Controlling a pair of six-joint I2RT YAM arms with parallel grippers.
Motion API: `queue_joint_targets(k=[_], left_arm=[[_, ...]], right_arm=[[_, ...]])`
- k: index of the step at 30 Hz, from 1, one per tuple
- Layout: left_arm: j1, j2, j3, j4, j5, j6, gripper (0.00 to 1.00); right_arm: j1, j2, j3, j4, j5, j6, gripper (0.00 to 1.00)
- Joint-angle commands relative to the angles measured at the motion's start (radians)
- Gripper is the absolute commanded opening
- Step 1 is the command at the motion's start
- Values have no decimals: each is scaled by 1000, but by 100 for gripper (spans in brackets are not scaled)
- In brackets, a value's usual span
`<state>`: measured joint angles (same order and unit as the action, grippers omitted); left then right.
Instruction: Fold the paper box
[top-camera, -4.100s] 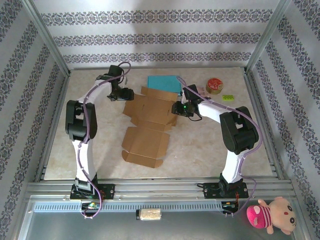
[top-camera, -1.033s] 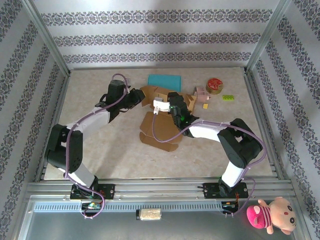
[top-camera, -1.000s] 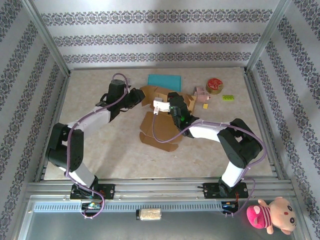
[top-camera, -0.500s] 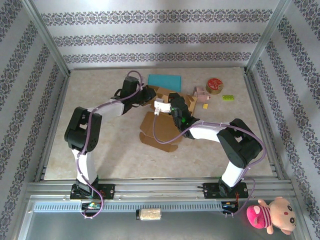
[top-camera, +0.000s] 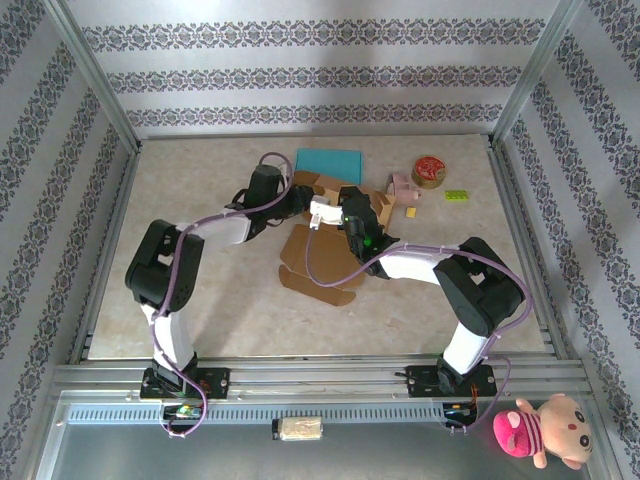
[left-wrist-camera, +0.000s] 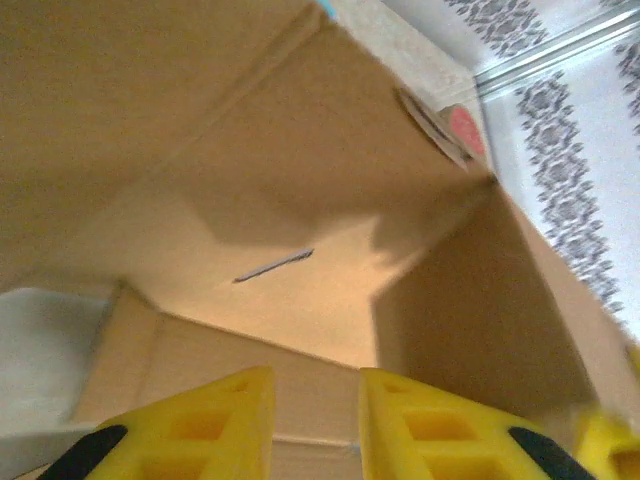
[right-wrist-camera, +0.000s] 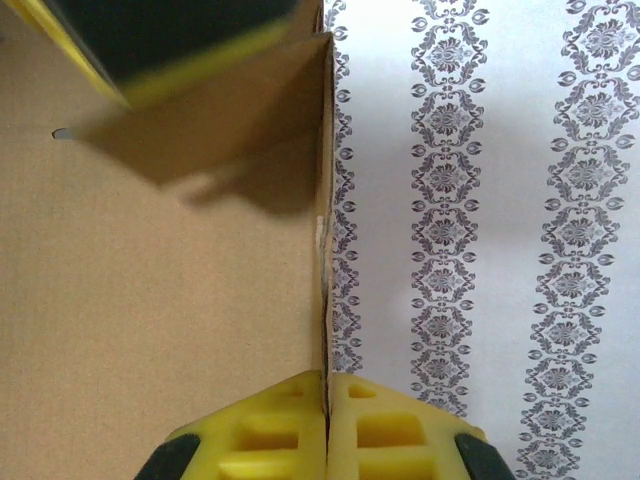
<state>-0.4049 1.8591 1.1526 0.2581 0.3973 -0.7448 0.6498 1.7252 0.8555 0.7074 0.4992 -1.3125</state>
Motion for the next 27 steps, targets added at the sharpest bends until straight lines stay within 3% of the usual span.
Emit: queue_joint_targets(k=[1, 5, 8, 12, 18, 23, 27], left_arm=[[-7, -73, -37, -113, -117, 239, 28], [-7, -58, -41, -231, -196, 397, 27], [-7, -6, -9, -252, -167, 455, 28], [-7, 81, 78, -299, -118, 466, 37], [-6, 147, 101, -205, -9, 412, 41], [-6, 162, 90, -98, 108, 374, 28], [-10, 161, 51, 32, 204, 333, 25]], right_arm=[[-7, -9, -18, 4, -21, 26, 5], [-10, -4, -18, 4, -22, 27, 5], [-10, 0, -14, 3, -24, 21, 5], [-8, -2, -9, -3, -19, 19, 5], [-8, -4, -9, -12, -16, 17, 5], [-8, 8, -6, -11, -12, 20, 5], [-7, 14, -4, -10, -10, 27, 5]])
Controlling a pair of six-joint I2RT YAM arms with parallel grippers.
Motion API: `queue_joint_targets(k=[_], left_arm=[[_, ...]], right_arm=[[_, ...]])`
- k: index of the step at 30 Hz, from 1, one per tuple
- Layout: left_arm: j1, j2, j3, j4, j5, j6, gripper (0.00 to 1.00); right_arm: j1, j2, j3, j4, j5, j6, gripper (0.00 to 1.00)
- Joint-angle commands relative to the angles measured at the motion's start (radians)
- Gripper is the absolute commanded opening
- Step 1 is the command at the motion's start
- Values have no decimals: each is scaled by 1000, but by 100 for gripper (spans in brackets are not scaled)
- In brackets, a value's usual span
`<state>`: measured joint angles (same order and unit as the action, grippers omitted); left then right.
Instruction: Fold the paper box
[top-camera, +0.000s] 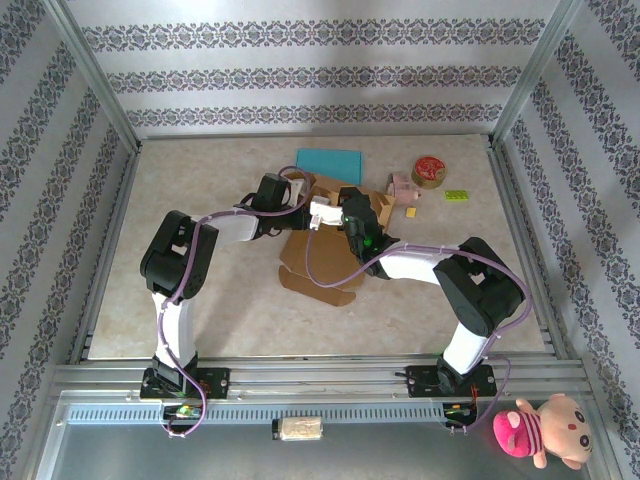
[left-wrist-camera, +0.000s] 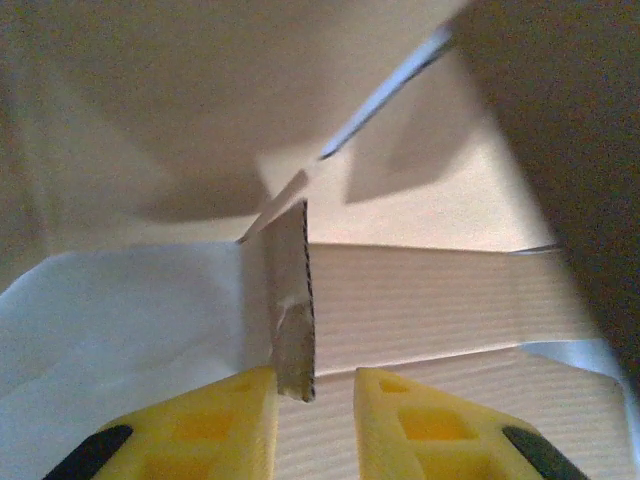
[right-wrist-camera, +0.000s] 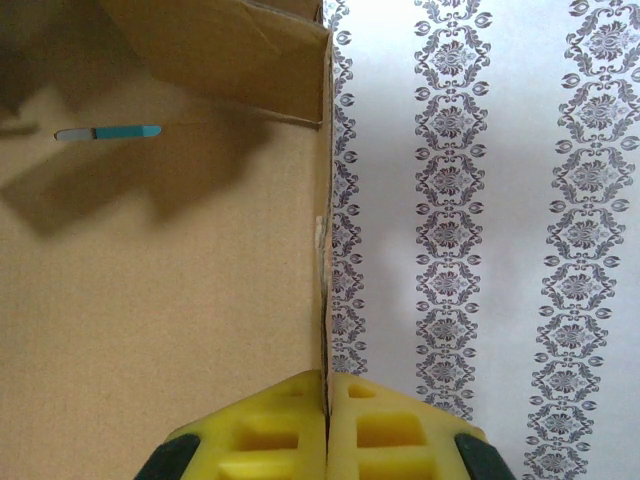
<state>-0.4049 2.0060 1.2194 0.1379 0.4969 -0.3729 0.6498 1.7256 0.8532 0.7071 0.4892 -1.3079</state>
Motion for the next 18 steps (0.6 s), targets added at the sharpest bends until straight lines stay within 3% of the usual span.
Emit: queue_joint_targets(k=[1, 9, 14, 18], left_arm=[[-10, 15, -28, 183, 113, -52, 25], [-8, 13, -68, 288, 175, -101, 29], [74, -182, -139, 187, 48, 17, 40], [164, -273, -117, -13, -78, 180, 45]], right_arm=[[-7, 14, -2, -12, -1, 26, 5], [-7, 5, -7, -11, 1, 30, 5], [-12, -12, -21, -11, 1, 28, 5], [-12, -16, -29, -12, 2, 35, 5]])
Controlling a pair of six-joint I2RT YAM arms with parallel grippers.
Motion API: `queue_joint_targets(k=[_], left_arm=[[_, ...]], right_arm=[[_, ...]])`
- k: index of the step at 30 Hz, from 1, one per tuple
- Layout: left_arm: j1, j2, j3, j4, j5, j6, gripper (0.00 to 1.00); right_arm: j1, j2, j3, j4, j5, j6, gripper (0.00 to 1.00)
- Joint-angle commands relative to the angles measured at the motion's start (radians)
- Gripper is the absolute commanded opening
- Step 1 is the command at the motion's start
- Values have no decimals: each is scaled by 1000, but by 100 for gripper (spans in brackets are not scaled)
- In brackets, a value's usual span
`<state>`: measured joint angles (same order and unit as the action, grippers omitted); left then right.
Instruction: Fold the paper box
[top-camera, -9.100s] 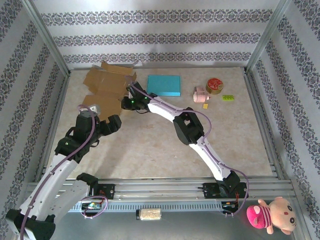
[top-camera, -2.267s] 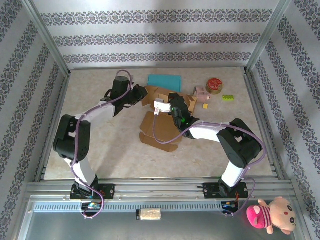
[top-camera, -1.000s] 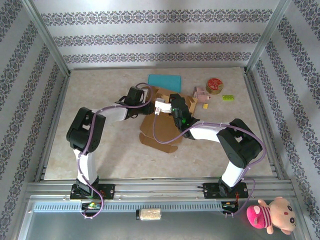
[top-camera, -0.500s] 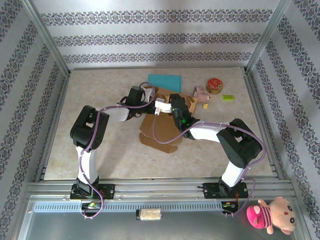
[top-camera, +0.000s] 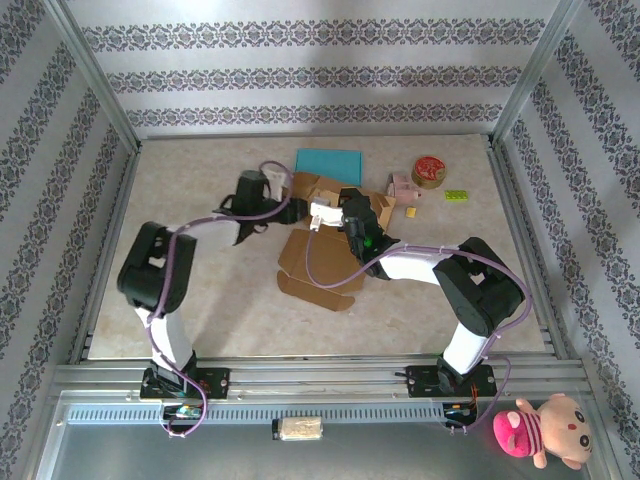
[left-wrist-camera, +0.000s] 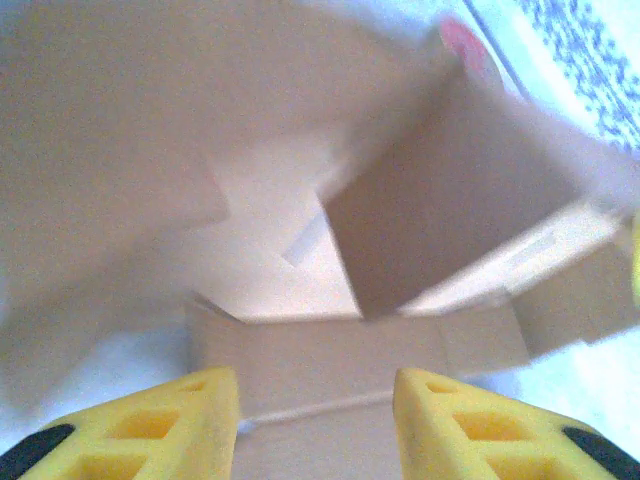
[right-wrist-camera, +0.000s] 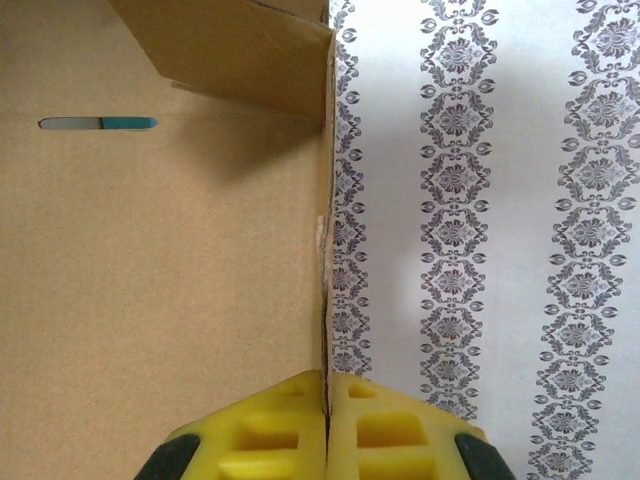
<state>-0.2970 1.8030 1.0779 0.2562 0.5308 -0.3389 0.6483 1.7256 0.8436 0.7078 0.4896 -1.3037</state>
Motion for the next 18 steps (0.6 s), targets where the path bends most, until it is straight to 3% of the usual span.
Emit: queue_joint_targets(k=[1, 4, 7, 13, 16, 18], left_arm=[[70, -77, 44, -189, -139, 199, 47], [78, -69, 115, -309, -137, 354, 50], [79, -24, 195, -414, 1, 485, 57], [78, 107, 363, -527, 61, 573, 62], [78, 182, 438, -557, 86, 584, 55], [78, 226, 492, -583, 159, 593, 39]], right_arm=[[-10, -16, -20, -12, 3, 30, 5], [-9, -18, -22, -13, 11, 40, 5], [-4, -21, -23, -15, 17, 46, 5], [4, -21, -4, -33, 30, 48, 5], [20, -24, 8, -70, 27, 91, 6], [39, -19, 17, -102, 24, 116, 6]])
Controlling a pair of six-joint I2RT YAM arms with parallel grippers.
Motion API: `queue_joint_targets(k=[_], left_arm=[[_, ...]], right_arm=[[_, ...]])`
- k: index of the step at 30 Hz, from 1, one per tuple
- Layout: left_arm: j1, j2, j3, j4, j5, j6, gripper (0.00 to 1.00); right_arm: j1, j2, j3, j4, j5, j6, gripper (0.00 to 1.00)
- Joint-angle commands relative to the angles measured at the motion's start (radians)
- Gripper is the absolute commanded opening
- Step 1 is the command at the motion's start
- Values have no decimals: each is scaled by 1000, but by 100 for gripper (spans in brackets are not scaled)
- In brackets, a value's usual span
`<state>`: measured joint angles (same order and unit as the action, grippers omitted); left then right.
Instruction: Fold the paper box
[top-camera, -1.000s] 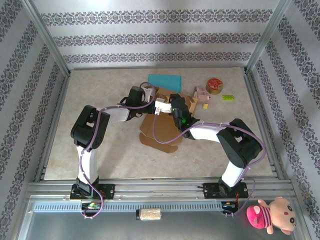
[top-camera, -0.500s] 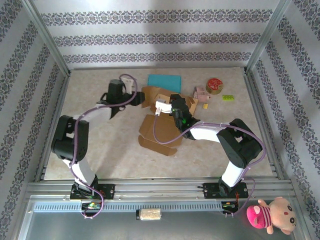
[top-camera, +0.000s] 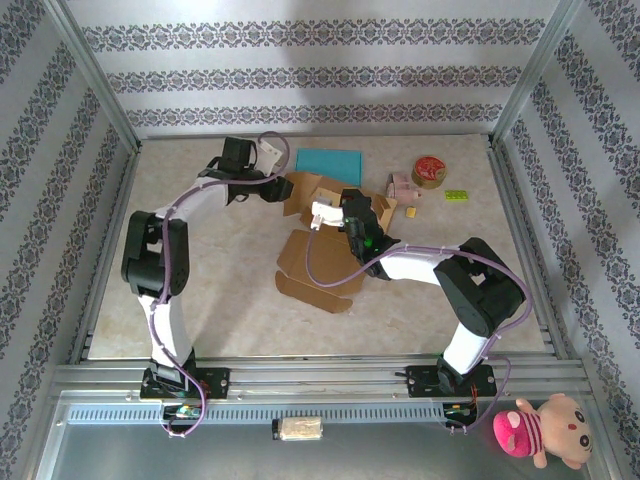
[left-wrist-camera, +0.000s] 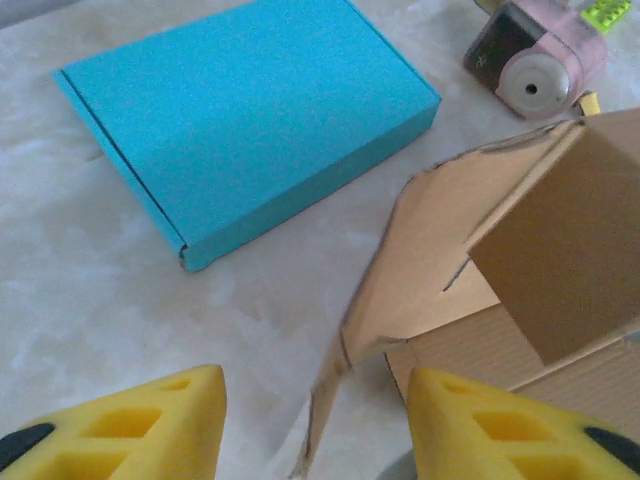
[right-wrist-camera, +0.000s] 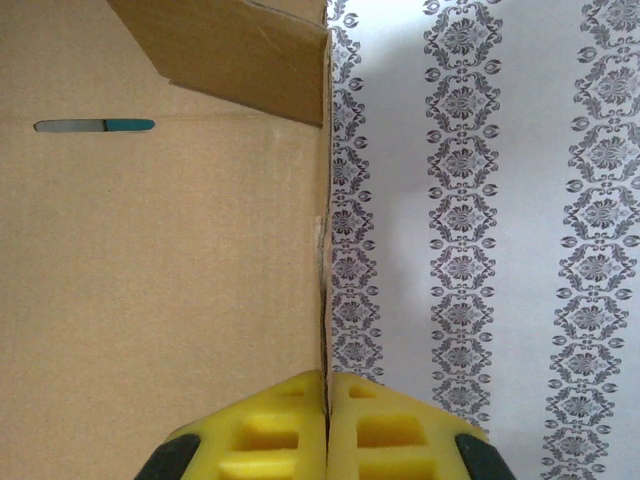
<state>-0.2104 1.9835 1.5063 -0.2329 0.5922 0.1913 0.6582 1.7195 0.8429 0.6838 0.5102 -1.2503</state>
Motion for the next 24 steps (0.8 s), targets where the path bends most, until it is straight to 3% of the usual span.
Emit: queue_joint_targets(k=[1, 5, 8, 11, 12, 13, 14, 16, 19, 24], left_arm=[[-8, 64, 91, -112, 135, 65, 29], [-8, 92, 129, -149, 170, 88, 2], [-9, 94, 156, -203, 180, 148, 0], [-8, 77, 162, -236, 200, 259, 0], [-9, 66, 149, -220, 191, 281, 0], [-8, 52, 134, -196, 185, 304, 0], [-10, 37, 115, -172, 182, 325, 0], [-9, 14, 84, -109, 181, 345, 0], [-10, -7, 49, -35, 190, 353, 0], [-12, -29, -1, 71, 218, 335, 0]], right_arm=[[39, -6, 22, -88, 10, 67, 6], [72, 22, 44, -99, 48, 87, 6], [97, 19, 69, -140, 82, 126, 7], [142, -32, 120, -331, 93, 264, 26], [155, -58, 153, -456, 69, 338, 43], [164, -92, 211, -652, 6, 451, 59], [164, -119, 274, -838, -84, 582, 68], [141, -148, 390, -1088, -273, 830, 77], [76, -172, 513, -1311, -556, 1068, 83], [-105, -209, 590, -1358, -1001, 1362, 85]])
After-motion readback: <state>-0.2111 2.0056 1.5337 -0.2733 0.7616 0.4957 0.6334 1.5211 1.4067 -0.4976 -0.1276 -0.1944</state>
